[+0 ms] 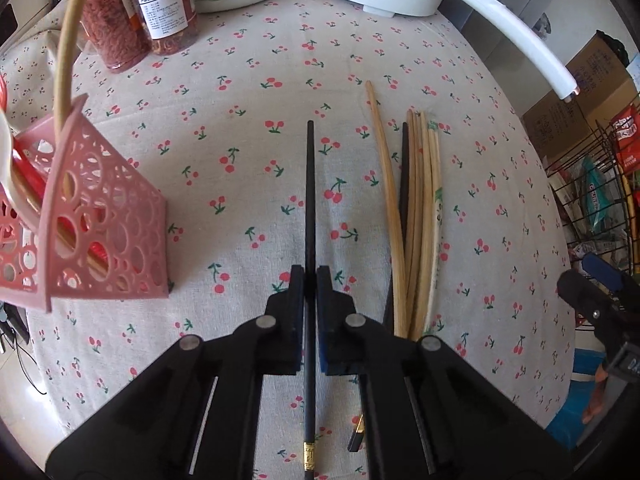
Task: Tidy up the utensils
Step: 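Lift the black chopstick with the left gripper while the right gripper grasps a wooden chopstick, then raise the wooden chopstick with the right gripper while the left carries the black chopstick to the holder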
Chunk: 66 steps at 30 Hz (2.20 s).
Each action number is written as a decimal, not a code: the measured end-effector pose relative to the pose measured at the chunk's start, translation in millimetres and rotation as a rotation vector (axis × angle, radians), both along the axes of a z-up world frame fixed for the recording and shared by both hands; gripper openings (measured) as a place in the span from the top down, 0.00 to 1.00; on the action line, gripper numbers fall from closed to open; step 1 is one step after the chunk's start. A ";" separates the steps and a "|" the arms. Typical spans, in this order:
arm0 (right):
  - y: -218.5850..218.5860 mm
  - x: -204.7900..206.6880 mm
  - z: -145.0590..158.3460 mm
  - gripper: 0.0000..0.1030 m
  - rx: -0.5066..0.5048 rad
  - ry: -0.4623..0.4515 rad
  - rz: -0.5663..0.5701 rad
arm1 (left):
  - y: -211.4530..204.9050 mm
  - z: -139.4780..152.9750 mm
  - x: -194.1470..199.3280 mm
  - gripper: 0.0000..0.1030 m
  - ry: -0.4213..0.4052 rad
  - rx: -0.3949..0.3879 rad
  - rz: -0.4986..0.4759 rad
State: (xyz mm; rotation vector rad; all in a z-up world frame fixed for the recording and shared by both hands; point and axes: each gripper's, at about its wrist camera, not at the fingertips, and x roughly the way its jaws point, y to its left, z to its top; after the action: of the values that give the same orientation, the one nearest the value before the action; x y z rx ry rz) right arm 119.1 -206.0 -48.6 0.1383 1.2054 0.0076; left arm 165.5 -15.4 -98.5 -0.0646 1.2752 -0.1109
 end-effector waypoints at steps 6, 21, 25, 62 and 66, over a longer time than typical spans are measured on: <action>6.8 0.9 -0.4 0.00 0.021 0.008 0.001 | 0.2 29.6 -28.8 0.94 -0.090 -0.063 -0.037; 48.8 16.0 4.5 0.02 0.133 0.004 0.092 | 51.8 50.6 -63.9 0.94 -0.188 -0.146 -0.075; 65.0 28.4 -1.0 0.33 0.199 0.016 0.114 | 61.8 49.2 -62.8 0.94 -0.183 -0.180 -0.076; 120.6 52.4 -22.7 0.93 0.092 -0.030 0.217 | 88.0 59.7 -81.4 0.94 -0.234 -0.200 -0.031; 116.0 29.7 4.2 0.93 0.103 -0.126 0.245 | 88.8 70.6 -88.5 0.94 -0.278 -0.194 -0.042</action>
State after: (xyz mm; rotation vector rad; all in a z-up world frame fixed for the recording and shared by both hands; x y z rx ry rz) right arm 148.8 -89.9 -44.4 0.0780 1.0902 0.2889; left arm 77.0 73.4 -27.9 -0.1826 0.9858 -0.2709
